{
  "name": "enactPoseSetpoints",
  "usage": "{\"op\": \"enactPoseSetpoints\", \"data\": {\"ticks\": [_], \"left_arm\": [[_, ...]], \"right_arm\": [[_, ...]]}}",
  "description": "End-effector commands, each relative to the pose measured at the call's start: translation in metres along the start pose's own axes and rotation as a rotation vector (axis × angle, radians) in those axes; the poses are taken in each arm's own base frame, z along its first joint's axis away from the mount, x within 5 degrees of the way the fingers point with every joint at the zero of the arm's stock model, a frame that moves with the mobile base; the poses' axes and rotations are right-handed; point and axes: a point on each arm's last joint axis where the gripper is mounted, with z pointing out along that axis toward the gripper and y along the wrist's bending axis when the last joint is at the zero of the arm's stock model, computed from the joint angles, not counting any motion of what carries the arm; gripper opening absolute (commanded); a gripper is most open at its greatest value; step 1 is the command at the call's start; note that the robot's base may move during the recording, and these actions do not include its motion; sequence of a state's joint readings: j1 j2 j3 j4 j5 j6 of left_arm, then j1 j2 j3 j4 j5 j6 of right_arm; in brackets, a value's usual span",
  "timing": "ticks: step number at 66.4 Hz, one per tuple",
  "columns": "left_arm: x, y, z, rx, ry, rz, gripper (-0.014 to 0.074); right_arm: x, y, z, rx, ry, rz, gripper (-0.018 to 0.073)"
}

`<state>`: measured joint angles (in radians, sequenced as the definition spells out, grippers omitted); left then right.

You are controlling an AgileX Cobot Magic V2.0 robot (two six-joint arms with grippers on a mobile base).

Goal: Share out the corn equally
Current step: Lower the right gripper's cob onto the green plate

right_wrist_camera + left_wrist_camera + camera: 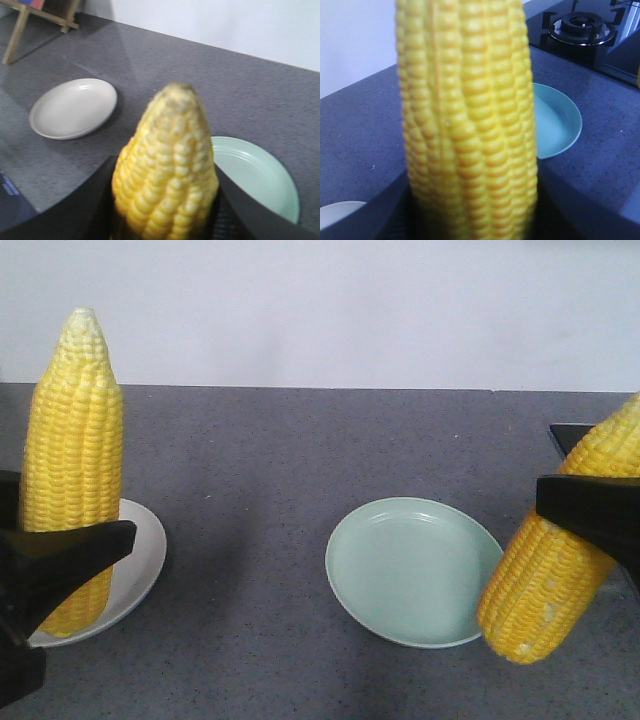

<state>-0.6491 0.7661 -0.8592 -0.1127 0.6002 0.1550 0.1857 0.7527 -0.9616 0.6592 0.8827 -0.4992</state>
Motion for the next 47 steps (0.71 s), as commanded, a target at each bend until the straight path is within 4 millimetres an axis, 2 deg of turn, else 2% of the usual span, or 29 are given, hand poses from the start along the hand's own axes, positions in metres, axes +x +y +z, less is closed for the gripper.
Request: {"op": "enactPoseSetpoints", "data": {"ticks": [1,16,31,47], "left_arm": [[-0.014,0.001,-0.007,-0.009,-0.105,-0.007,0.026],[-0.014,0.001,-0.007,-0.009,-0.105,-0.007,0.026],[-0.014,0.001,-0.007,-0.009,-0.105,-0.007,0.026],[-0.014,0.001,-0.007,-0.009,-0.105,-0.007,0.026]], "right_arm": [[-0.012,0.005,-0.006,-0.027,-0.081,0.019,0.0201],[-0.014,0.0,0.003,-0.03,-0.032,0.097,0.0205],[-0.036,-0.015,0.033,-0.05,0.151,0.19,0.0207],[-0.055,-0.039,0.075,-0.045,0.318,0.241,0.0207]]}}
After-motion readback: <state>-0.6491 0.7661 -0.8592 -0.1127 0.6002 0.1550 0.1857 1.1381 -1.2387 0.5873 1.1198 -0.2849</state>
